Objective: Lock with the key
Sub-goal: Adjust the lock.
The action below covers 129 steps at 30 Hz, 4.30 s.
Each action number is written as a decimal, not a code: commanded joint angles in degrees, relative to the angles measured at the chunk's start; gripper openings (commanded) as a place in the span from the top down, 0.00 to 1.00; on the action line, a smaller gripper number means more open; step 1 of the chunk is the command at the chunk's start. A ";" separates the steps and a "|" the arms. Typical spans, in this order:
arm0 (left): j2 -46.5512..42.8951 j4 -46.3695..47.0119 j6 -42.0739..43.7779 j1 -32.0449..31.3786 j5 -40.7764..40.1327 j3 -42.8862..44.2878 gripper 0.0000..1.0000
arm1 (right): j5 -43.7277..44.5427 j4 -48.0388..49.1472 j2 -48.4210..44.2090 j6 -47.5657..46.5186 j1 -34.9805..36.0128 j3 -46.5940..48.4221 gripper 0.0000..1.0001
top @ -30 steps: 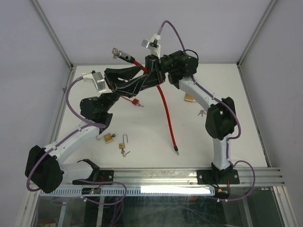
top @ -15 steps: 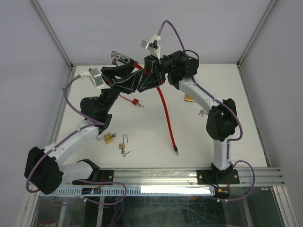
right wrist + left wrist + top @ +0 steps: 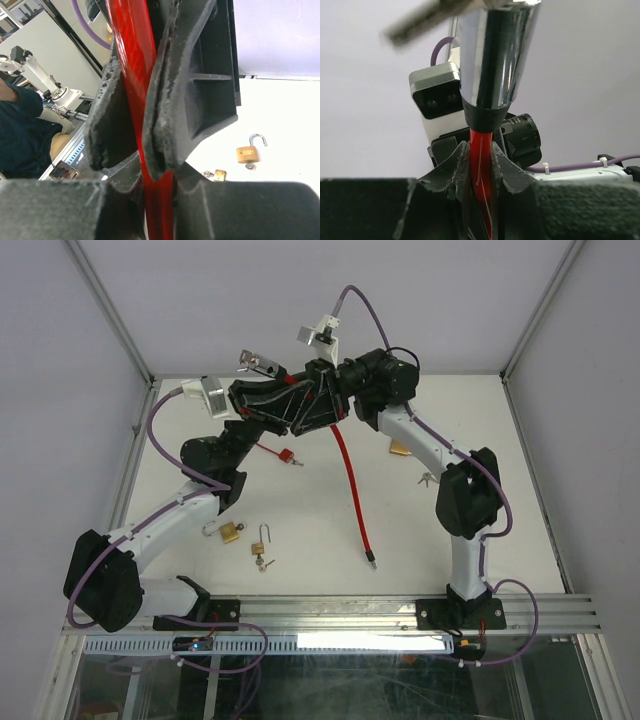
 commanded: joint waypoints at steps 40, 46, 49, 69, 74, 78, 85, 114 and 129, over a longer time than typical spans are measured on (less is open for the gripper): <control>-0.20 -32.83 13.08 7.48 9.31 22.34 1.00 | 24.28 -83.59 -17.56 -78.16 -22.49 8.24 0.31; 2.68 -45.16 18.81 7.90 11.88 31.44 1.00 | 29.06 -101.53 -27.37 -115.52 -20.04 -0.29 0.04; 4.75 -50.25 20.36 8.03 15.39 35.34 1.00 | 16.61 -108.62 -37.39 -142.05 -20.46 -15.71 0.01; 10.88 -57.38 25.62 8.08 24.32 36.49 1.00 | 47.59 -117.55 -31.10 -234.12 4.24 -46.09 0.27; 11.91 -56.49 25.34 8.08 25.29 36.01 1.00 | 47.31 -104.53 -29.10 -237.02 7.14 -54.98 0.27; 12.33 -55.92 24.66 8.08 26.23 35.72 1.00 | 44.71 -90.70 -27.17 -237.11 7.46 -59.89 0.27; 12.24 -54.92 24.11 8.08 27.45 34.83 1.00 | 39.24 -68.72 -25.65 -237.30 7.91 -68.71 0.26; 11.47 -54.92 25.78 8.41 31.93 31.17 1.00 | 36.17 -35.16 -19.29 -225.99 14.01 -75.44 0.92; 10.24 -52.71 45.88 9.91 32.40 19.58 1.00 | 37.77 -7.13 -42.99 -125.85 9.35 -83.45 1.00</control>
